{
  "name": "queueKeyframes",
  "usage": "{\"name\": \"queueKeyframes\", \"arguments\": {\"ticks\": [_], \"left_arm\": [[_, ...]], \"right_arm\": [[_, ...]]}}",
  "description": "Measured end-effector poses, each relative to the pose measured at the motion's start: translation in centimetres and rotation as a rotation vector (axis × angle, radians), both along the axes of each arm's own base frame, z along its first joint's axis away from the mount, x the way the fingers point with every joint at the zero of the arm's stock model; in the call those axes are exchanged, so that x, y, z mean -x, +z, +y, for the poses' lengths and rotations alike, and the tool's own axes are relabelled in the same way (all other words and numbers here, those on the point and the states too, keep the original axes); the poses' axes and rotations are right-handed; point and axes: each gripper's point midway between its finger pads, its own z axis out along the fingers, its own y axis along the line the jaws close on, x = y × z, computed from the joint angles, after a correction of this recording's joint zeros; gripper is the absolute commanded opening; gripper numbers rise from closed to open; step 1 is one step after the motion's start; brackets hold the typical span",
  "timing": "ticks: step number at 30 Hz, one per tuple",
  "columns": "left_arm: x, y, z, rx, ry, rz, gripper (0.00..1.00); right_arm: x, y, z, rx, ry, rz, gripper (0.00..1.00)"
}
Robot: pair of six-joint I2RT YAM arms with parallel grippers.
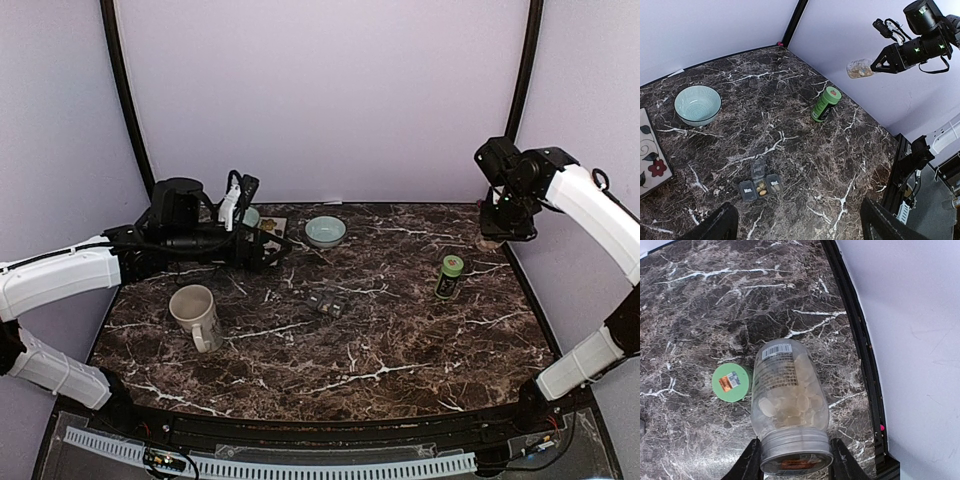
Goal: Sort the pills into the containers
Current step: Place the pill bottle at the corner of the board.
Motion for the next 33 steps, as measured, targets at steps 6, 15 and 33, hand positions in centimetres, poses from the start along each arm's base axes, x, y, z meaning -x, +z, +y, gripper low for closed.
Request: {"name": "queueKeyframes", "arguments": {"ticks": [6,15,33], "left_arm": [[0.7,0.1,-0.5,-0.028,-0.026,-0.016,0.87],[1.4,0.3,-1.1,-0.047,-0.043,-0.032,0.87],[1.0,0.1,-1.5,-0.064,-0.023,-0.039,0.87]], "right_arm": [[0.7,-1.9,-2.0,0.02,-0.049,0.063,0.0],[1.9,-6.3,-2.0,-0.008,-0.018,0.205,0.0],[1.9,-13.5,-1.8,-0.112,0.027,0.403,0.0]]}}
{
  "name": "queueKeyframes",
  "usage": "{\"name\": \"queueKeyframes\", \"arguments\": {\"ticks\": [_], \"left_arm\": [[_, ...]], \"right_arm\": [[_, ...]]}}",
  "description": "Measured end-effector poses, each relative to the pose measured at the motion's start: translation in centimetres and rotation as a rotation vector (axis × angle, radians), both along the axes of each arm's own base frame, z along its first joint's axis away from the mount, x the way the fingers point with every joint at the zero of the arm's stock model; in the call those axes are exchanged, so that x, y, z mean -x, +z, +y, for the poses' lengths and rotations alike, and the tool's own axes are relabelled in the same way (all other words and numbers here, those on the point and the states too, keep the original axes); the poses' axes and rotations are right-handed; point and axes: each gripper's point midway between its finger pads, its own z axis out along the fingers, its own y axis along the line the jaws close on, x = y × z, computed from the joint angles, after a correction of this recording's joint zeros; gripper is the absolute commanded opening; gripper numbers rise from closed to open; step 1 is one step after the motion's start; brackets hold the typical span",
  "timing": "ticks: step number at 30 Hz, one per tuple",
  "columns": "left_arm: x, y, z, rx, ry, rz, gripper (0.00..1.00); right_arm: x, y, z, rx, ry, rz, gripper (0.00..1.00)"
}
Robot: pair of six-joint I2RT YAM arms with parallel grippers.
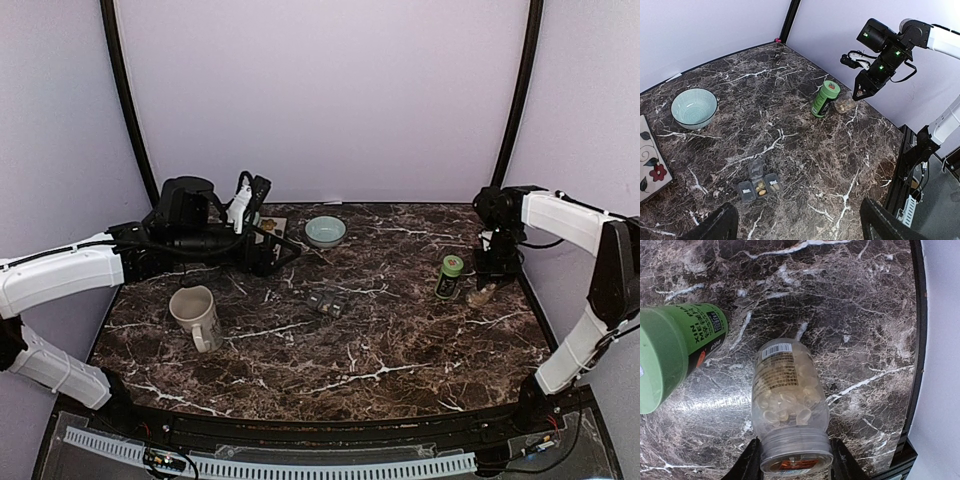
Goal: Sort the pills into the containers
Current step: Place the pill bottle at the corner of the board.
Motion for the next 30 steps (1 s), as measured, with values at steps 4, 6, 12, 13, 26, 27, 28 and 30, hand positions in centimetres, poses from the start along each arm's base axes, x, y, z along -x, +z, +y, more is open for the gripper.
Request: {"name": "queueKeyframes", "arguments": {"ticks": [4,6,12,13,26,27,28,30], "left_arm": [[-0.1,-0.2,-0.1,-0.004,0.001,0.005,0.87],[-0.1,-0.4,-0.2,-0.007,0.001,0.009,0.87],[0.1,-0.8,-0.5,-0.013,-0.005,0.016,0.87],[0.1,-0.8,-0.6,-0.014,-0.006,0.017,0.87],[-0.2,-0.7,-0.8,-0.002,-0.002,0.013,0.87],[-0.2,-0.6,-0.8,0.001,0.0,0.012,0.87],[-0.2,-0.6,-0.8,0.002,0.001,0.012,0.87],[-0.3,-0.6,-0.8,0.004,0.002,0.01,0.87]], "right_arm": [[0.0,-0.4,0.1,-0.015,0.011,0.027,0.0],[0.0,-0.7,0.0,-0.018,0.018,0.042,0.0],[0.4,-0.6,-0.1,-0.029,0.024,0.07,0.0],[0.4,-0.5,-0.1,-0.028,0.027,0.073,0.0],[0.7,0.2,0.2,-0.057,0.031,0.094,0.0],[0.8,0.2,0.3,-0.06,0.031,0.096,0.0],[0.8,0.2,0.3,-0.063,0.031,0.097,0.0],[0.9,0.1,0.4,-0.067,0.031,0.102,0.0]]}}
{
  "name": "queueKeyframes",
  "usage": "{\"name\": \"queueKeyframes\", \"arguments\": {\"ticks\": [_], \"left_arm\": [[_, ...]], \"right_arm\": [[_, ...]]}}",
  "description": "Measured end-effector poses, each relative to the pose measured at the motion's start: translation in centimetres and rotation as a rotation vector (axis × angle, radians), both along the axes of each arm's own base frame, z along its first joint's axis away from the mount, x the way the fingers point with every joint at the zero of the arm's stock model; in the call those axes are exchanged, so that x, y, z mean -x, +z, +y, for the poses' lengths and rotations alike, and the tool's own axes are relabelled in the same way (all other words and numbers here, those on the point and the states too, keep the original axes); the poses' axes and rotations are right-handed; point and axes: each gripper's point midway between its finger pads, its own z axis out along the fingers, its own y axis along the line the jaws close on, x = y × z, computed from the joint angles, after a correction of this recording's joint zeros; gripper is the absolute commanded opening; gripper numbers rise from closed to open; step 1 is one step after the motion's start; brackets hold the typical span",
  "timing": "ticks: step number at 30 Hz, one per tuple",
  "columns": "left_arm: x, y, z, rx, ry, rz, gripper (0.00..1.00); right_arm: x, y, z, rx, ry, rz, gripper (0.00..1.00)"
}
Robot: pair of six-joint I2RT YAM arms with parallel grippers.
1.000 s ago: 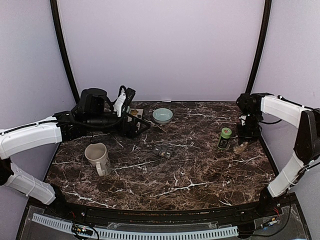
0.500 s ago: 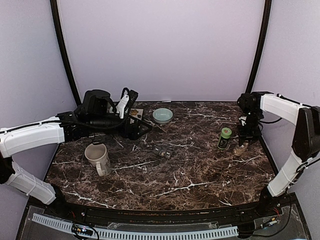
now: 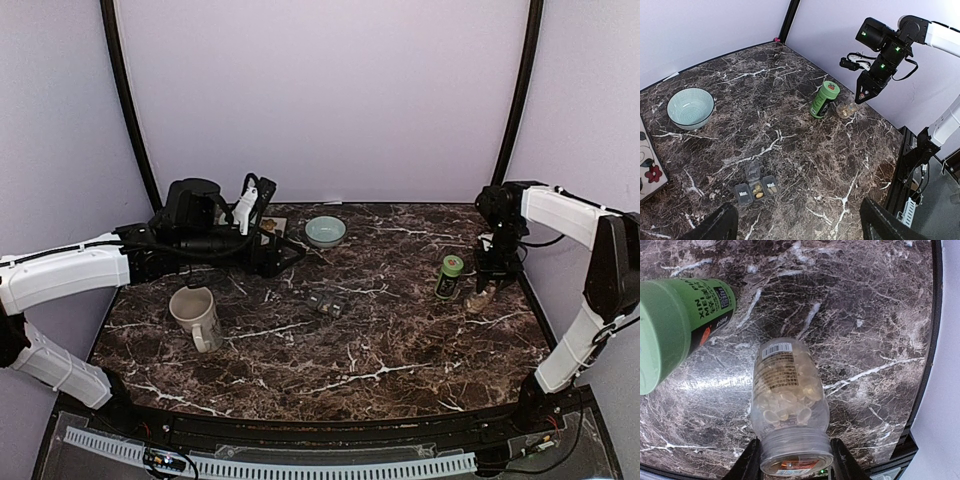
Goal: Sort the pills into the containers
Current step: Place the pill bottle at the corner of the board.
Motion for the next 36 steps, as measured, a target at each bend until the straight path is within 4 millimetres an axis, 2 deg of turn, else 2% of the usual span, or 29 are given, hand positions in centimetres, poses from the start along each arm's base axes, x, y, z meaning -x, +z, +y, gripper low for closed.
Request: {"name": "queueKeyframes", "arguments": {"ticks": [8,15,28,36], "left_arm": [[-0.19,-0.2,-0.21,0.002,0.001,0.002,0.87],[-0.26,-0.32,-0.27,0.001,0.001,0.004,0.88],[-0.34,-0.62,-0.34,-0.004,0.001,0.009,0.88],[-0.39,-0.86,-0.4,-0.008,0.002,0.013,0.88]], "right_arm": [[0.29,-0.22,-0.02,0.0,-0.001,0.011,0.04],[0.28,-0.31,-0.02,0.0,-0.005,0.01,0.28],[0.57,-0.93,-0.05,0.001,-0.011,0.02,0.52],[0.27,-0.94,0.06,-0.005,-0.013,0.008,0.55]]}}
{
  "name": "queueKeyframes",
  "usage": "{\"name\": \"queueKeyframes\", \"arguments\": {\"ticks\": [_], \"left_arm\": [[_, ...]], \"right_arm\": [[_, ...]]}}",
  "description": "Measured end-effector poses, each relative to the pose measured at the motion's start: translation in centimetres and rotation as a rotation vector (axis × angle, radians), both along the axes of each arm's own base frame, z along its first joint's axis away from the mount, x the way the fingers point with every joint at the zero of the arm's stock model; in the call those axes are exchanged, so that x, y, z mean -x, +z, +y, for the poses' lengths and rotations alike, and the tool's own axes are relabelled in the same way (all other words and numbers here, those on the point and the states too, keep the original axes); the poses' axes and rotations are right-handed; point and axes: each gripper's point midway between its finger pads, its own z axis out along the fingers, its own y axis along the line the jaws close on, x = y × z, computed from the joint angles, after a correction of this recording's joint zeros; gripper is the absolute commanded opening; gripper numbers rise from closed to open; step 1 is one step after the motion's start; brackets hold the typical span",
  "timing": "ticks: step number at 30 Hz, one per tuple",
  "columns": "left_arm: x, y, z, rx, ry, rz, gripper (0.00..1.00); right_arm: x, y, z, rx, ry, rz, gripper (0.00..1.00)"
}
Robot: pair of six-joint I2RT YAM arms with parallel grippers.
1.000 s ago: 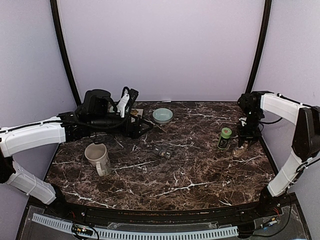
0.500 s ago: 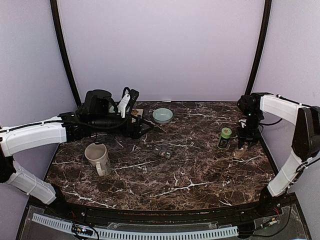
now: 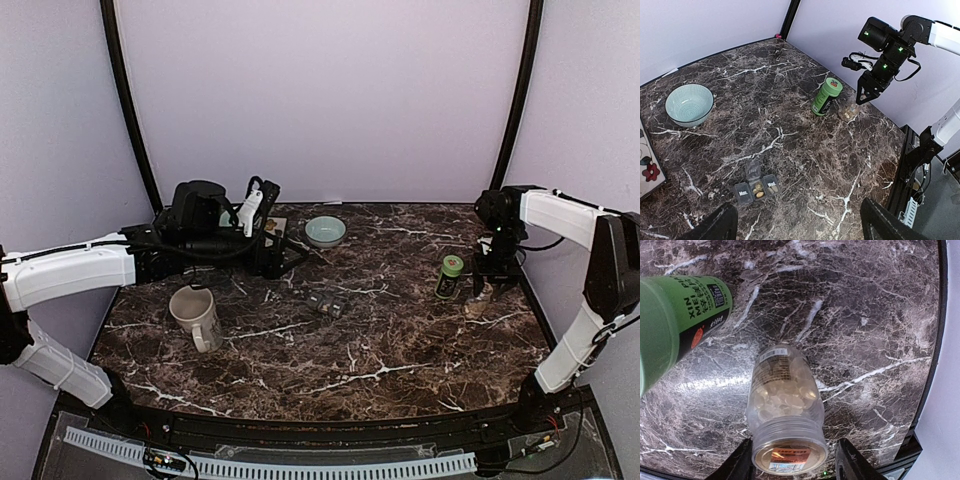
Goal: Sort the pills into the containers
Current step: Place the pill bottle at the corner of the board.
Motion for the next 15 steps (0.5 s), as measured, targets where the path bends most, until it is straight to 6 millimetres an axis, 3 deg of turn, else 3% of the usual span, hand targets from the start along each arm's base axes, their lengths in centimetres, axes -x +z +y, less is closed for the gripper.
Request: {"name": "queueKeyframes", "arguments": {"ticks": [10,15], "left_arm": [[0.0,0.0,0.0,-0.002,0.003,0.0,0.88],[-0.2,-0.4,0.2,-0.014,0.013,0.005,0.88]], "right_arm": [[-0.3,0.2,0.3,-0.002,-0.006,-0.012,0.59],[-0.8,1.5,0.9,-0.011,0.001,-0.062,0.61]]}}
